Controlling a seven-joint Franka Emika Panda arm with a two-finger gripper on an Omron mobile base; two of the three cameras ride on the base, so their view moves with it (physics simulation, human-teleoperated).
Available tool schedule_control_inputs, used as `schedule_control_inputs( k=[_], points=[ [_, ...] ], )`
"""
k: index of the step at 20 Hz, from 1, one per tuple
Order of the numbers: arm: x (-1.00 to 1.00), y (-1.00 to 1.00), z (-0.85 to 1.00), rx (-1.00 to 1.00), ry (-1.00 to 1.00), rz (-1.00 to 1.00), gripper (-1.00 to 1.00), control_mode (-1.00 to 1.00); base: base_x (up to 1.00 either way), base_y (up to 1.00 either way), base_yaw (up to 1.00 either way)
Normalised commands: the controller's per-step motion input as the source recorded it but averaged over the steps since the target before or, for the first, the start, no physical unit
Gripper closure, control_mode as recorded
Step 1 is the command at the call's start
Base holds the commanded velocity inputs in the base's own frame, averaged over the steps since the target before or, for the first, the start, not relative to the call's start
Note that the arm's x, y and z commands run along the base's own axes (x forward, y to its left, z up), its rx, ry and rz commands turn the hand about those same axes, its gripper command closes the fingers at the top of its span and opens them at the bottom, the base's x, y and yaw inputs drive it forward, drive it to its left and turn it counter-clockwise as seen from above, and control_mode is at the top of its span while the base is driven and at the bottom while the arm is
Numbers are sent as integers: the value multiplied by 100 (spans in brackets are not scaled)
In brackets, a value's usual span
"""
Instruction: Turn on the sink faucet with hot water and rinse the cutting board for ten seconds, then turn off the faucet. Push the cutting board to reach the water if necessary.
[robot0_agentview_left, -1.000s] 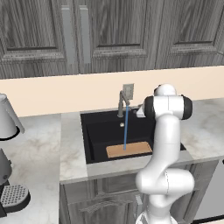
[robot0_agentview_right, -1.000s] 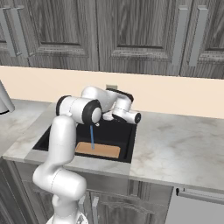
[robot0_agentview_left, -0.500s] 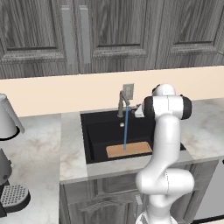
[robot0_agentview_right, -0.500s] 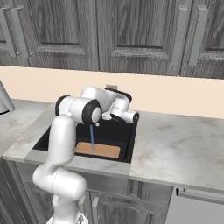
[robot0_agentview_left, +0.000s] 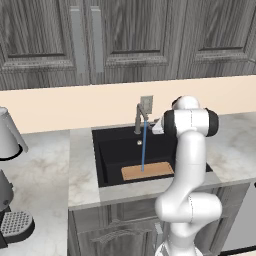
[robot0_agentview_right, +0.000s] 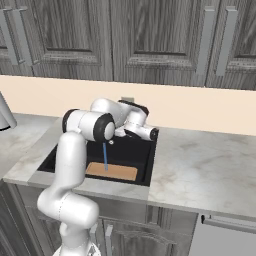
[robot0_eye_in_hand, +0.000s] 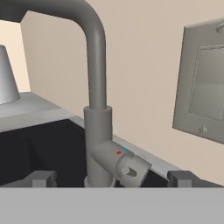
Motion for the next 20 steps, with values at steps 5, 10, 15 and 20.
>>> schedule_control_inputs(
  k=[5,10,15,20],
  points=[
    [3,15,0,0,0,0,-100,-100,0,0,0],
    [0,16,0,0,0,0,-100,-100,0,0,0],
    [0,15,0,0,0,0,-100,-100,0,0,0],
    [0,9,0,0,0,0,-100,-100,0,0,0]
  ],
)
